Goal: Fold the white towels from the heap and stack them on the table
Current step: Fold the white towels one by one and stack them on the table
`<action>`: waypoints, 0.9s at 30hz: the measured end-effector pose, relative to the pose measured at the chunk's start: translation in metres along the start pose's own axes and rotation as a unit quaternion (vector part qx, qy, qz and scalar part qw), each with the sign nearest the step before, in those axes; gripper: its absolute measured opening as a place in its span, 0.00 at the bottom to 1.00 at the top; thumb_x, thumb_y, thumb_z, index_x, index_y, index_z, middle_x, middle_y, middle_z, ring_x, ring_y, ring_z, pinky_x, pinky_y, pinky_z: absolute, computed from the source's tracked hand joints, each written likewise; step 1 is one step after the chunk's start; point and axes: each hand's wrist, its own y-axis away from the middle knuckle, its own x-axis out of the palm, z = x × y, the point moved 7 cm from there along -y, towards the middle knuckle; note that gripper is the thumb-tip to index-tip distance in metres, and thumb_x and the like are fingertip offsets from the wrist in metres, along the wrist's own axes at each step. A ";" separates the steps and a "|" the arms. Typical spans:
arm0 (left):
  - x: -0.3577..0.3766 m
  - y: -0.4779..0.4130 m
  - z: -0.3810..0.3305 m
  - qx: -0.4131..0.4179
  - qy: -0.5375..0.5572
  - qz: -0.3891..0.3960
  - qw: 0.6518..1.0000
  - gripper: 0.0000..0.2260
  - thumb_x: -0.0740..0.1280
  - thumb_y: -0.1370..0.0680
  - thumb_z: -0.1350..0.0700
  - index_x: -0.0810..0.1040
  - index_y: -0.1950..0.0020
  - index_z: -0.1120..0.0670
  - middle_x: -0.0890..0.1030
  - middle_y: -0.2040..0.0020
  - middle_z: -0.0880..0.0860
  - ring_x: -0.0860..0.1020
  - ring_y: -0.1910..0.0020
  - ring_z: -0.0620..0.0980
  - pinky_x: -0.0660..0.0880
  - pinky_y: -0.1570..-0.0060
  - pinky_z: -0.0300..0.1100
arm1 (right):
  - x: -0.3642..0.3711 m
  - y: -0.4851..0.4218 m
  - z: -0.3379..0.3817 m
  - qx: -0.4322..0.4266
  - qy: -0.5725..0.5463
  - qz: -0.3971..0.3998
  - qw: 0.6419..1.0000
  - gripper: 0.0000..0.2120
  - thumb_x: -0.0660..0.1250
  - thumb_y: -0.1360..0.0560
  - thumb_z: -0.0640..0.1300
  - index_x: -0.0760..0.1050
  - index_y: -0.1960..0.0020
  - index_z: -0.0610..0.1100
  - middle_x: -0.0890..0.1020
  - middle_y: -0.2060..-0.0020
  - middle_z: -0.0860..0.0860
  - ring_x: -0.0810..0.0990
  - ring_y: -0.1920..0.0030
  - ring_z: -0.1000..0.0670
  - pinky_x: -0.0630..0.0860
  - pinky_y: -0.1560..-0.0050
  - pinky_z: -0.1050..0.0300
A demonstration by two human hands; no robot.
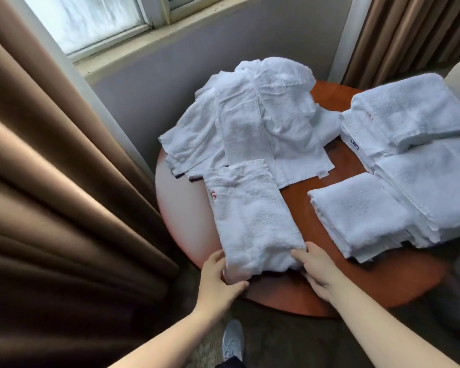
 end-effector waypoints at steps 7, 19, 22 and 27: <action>-0.005 0.001 0.015 -0.057 0.036 -0.013 0.998 0.07 0.70 0.26 0.61 0.78 0.54 0.50 0.83 0.58 0.43 0.79 0.55 0.42 0.74 0.53 0.37 | -0.006 0.009 0.002 -0.061 0.108 0.033 0.992 0.03 0.65 0.22 0.38 0.75 0.49 0.43 0.82 0.51 0.45 0.80 0.52 0.49 0.74 0.50 0.56; 0.006 0.023 0.000 0.164 -0.298 -0.052 0.939 0.40 0.67 0.38 0.61 0.64 0.26 0.49 0.78 0.67 0.52 0.78 0.66 0.56 0.76 0.62 0.48 | 0.005 0.034 0.004 -0.273 0.644 0.027 0.714 0.35 0.69 0.30 0.43 0.61 0.27 0.60 0.64 0.52 0.52 0.70 0.48 0.48 0.66 0.45 0.53; 0.009 0.022 0.008 0.207 -0.396 -0.072 0.892 0.36 0.73 0.44 0.58 0.71 0.37 0.44 0.73 0.68 0.47 0.75 0.68 0.52 0.71 0.64 0.45 | -0.004 0.035 0.010 -0.350 0.626 -0.062 0.694 0.15 0.78 0.42 0.35 0.79 0.60 0.48 0.68 0.63 0.50 0.74 0.63 0.44 0.67 0.63 0.52; 0.011 0.021 -0.006 0.293 -0.485 -0.126 0.814 0.11 0.69 0.37 0.51 0.80 0.56 0.48 0.79 0.45 0.51 0.72 0.42 0.53 0.62 0.39 0.56 | -0.005 0.042 0.012 -0.444 0.626 -0.066 0.638 0.30 0.82 0.54 0.45 0.75 0.55 0.48 0.80 0.47 0.45 0.75 0.43 0.41 0.68 0.42 0.44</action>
